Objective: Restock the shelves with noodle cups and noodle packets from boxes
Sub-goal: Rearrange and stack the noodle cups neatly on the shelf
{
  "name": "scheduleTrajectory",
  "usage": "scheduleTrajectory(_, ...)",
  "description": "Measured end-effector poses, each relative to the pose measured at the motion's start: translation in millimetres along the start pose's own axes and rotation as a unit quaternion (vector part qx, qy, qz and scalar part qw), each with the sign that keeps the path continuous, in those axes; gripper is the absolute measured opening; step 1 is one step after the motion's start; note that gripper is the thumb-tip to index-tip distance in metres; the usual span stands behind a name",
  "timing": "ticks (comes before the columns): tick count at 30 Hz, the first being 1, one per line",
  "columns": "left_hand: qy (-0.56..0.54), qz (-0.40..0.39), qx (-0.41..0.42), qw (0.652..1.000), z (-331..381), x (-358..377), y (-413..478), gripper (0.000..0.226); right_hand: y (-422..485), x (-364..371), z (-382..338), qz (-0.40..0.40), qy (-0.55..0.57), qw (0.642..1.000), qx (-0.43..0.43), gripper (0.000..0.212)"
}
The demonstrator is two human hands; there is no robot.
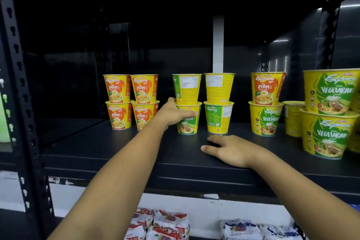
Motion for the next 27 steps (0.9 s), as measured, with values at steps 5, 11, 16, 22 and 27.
scheduleTrajectory(5,0.016,0.008,0.012,1.0,5.9,-9.1,-30.3,0.08,-1.8,-1.2,-2.0,0.003,0.007,1.0,-0.005,0.074)
scheduleTrajectory(11,0.035,0.012,0.024,0.999,11.6,-22.9,-75.7,0.089,-5.8,-1.9,-5.1,0.004,0.014,1.0,-0.006,0.07)
scheduleTrajectory(16,0.038,0.02,0.041,0.998,17.8,-33.7,-114.9,0.091,-6.5,-1.5,-6.3,0.003,0.013,1.0,-0.002,0.07)
scheduleTrajectory(22,0.012,-0.017,0.072,0.997,11.7,-34.7,-129.4,0.115,-8.2,-2.2,-8.7,0.006,0.009,1.0,0.004,0.07)
scheduleTrajectory(27,-0.038,-0.13,0.066,0.989,-9.9,-31.6,-127.5,0.112,-12.0,-3.9,-8.3,0.018,0.014,1.0,0.009,0.07)
Point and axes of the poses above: each hand's wrist, its own y-axis towards the middle knuckle, its own x-axis out of the palm, z = x × y, the point moved 7 cm from there along y, towards the middle knuckle, and after that the axes turned 6 degrees about y, right-handed, at the moved point
